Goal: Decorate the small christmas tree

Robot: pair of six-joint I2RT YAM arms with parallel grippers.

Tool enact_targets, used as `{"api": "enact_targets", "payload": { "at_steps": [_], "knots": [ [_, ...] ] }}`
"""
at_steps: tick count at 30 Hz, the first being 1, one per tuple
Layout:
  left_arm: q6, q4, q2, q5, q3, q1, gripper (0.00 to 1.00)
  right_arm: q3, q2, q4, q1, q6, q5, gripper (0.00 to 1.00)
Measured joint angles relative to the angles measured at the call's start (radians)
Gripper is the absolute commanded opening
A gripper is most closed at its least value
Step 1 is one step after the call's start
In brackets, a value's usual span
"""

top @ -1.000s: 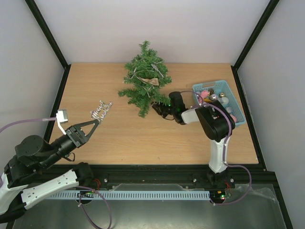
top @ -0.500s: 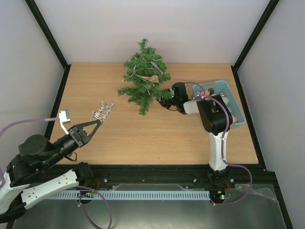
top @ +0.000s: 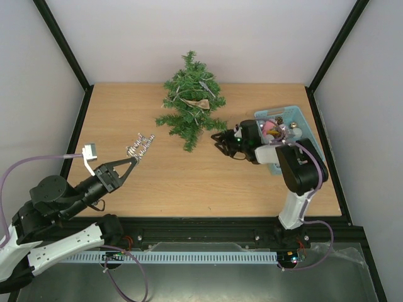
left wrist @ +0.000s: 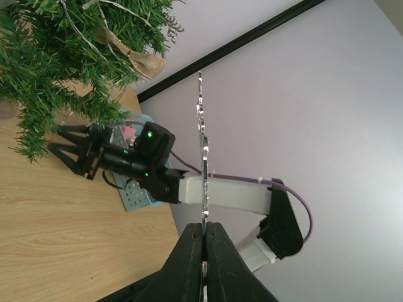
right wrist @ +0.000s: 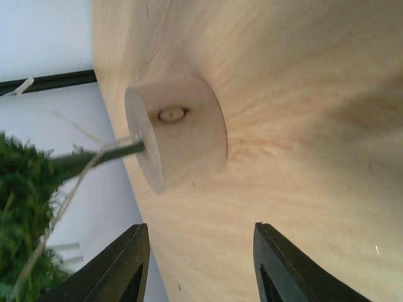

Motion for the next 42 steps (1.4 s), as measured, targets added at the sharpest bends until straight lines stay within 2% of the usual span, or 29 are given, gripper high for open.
{"api": "enact_targets", "payload": {
  "at_steps": [7,19,28,42],
  "knots": [
    [0.0,0.002,0.0,0.001,-0.009,0.0,0.02,-0.168,-0.143,0.095,0.075,0.066,0.069,0.42],
    [0.0,0.001,-0.036,0.008,-0.01,0.0,0.02,-0.17,-0.1,0.225,0.27,0.277,0.335,0.42],
    [-0.002,-0.006,-0.055,0.026,-0.009,0.0,0.02,-0.116,-0.01,0.264,0.28,0.336,0.484,0.41],
    [-0.012,-0.047,-0.11,0.028,0.0,0.0,0.02,-0.024,0.04,0.266,0.306,0.384,0.547,0.34]
  ]
}}
